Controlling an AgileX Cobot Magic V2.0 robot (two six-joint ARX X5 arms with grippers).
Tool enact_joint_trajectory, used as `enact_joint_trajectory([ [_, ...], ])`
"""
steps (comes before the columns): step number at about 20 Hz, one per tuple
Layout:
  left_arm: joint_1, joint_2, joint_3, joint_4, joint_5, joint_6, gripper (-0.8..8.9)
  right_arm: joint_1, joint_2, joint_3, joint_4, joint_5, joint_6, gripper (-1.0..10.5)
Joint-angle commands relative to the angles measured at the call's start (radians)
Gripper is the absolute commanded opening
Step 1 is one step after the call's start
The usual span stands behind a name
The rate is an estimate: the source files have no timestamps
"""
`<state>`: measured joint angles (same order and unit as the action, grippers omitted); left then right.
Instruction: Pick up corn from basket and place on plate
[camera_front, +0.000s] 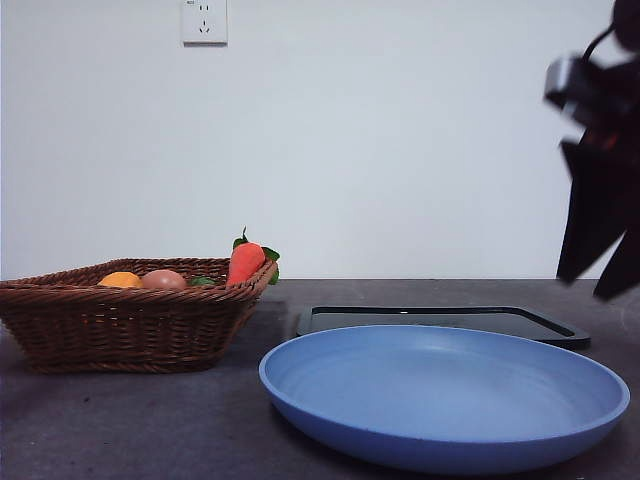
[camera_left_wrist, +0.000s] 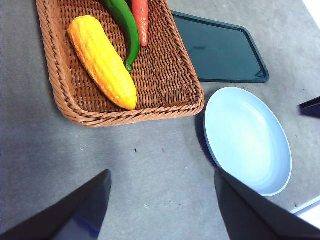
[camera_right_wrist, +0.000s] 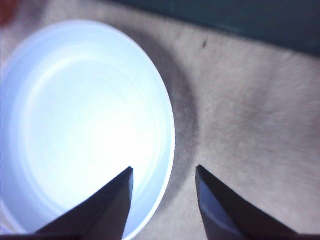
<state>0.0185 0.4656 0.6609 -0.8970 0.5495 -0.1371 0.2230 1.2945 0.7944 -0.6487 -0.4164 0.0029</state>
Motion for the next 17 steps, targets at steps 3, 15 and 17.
enact_joint_trajectory([
  [3, 0.0, 0.004, 0.019, 0.007, 0.004, 0.013, 3.39, 0.04, 0.119, 0.017, 0.058, -0.003, -0.019, 2.1],
  [15, 0.0, 0.012, 0.019, 0.014, 0.004, 0.011, 3.38, 0.074, 0.237, 0.018, 0.116, -0.006, -0.019, 0.0],
  [17, -0.001, 0.031, 0.025, 0.026, 0.004, -0.008, 3.38, 0.074, 0.213, 0.023, 0.101, -0.007, -0.018, 0.0],
])
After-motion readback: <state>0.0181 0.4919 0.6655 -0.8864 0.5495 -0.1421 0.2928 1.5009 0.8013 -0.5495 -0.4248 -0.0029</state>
